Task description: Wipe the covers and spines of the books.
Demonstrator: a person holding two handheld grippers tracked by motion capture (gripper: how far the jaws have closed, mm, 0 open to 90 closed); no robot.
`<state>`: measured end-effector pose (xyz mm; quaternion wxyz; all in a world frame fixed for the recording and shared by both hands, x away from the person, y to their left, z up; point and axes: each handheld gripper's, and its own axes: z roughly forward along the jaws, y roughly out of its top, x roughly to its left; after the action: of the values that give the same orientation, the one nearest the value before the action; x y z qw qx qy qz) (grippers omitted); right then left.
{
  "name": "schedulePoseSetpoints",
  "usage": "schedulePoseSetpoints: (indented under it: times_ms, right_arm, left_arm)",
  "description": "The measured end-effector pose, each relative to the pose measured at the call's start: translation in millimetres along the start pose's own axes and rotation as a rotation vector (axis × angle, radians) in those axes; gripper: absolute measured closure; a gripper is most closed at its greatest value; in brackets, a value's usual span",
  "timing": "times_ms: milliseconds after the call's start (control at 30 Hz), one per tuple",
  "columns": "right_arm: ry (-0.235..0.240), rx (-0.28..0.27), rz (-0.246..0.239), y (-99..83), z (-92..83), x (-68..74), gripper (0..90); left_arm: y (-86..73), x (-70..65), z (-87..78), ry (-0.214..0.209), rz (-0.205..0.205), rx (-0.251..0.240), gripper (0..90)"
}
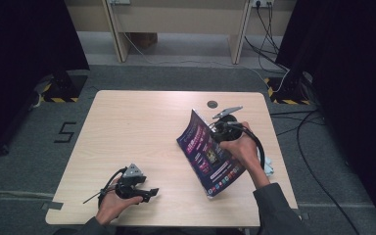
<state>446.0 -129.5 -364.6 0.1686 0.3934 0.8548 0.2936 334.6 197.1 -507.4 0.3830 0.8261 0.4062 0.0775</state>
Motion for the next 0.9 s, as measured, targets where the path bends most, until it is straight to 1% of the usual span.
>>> schedulePoseSetpoints:
  times_ms: [100,133,200,233,300,333,367,400,433,467,500,633,667,700,733,767,833,900]
  right_arm:
    - [-0.064,0.011,-0.032,10.3,-8.6,-3.6,83.0]
    - [-0.077,0.014,-0.033,12.7,-10.5,-4.0,83.0]
    - [-0.120,0.026,-0.057,19.5,-14.2,-5.6,83.1]
    - [-0.141,0.040,-0.072,22.1,-14.4,-4.1,83.0]
    - [-0.146,0.074,-0.085,25.9,-11.1,4.0,83.0]
    - [-0.137,0.093,-0.125,27.5,-7.6,8.4,83.0]
    - [-0.129,0.100,-0.154,28.2,-4.0,11.5,83.0]
    - [-0.114,0.108,-0.152,29.3,-0.4,19.0,83.0]
    - [-0.104,0.104,-0.165,31.0,2.2,23.4,83.0]
    - [-0.087,0.115,-0.159,32.6,3.7,28.4,82.8]
    - [-0.076,0.111,-0.179,33.9,5.5,32.5,82.7]
    - [-0.031,0.129,-0.196,36.1,8.9,48.8,82.8]
    - [-0.021,0.130,-0.208,36.2,10.6,52.3,82.7]
    - [-0.011,0.141,-0.206,35.7,12.7,56.6,82.7]
    - [-0.002,0.149,-0.216,35.1,16.0,59.6,82.9]
    - [0.027,0.168,-0.202,31.6,22.2,65.2,83.0]
    - [0.069,0.175,-0.202,26.5,31.5,72.4,82.9]
    - [0.098,0.182,-0.210,21.4,42.3,79.5,82.9]
  left_arm:
    - [0.1,-0.3,0.0,0.000,-0.002,-0.003,26.8]
    - [0.3,-0.1,0.3,0.003,-0.003,-0.004,26.8]
    - [0.3,0.2,0.6,0.004,-0.007,-0.004,26.8]
    - [0.2,0.3,0.7,0.004,-0.008,-0.004,26.8]
    - [0.6,0.3,1.0,0.003,-0.005,-0.003,26.8]
    - [0.9,0.3,1.0,0.004,-0.006,-0.001,26.8]
    - [0.9,0.1,1.1,0.003,-0.008,-0.002,26.8]
    - [0.5,0.0,1.1,0.003,-0.007,-0.003,26.8]
    - [0.2,0.1,1.1,0.001,-0.005,-0.001,26.8]
    - [0.3,0.2,1.1,0.002,-0.004,0.000,26.8]
    - [0.5,0.4,1.1,0.003,-0.006,-0.001,26.8]
    - [0.5,1.5,-0.3,0.003,-0.009,-0.004,26.7]
    - [0.9,2.2,-0.5,0.005,-0.007,-0.004,26.7]
    - [1.3,2.8,-0.4,0.006,-0.011,-0.007,26.6]
    - [1.2,3.5,-1.3,0.007,-0.014,-0.009,26.5]
    - [1.0,3.9,-1.7,0.006,-0.015,-0.009,26.5]
    - [1.0,4.9,-1.8,0.005,-0.020,-0.008,26.4]
    - [1.0,5.7,-1.7,0.009,-0.021,-0.005,26.2]
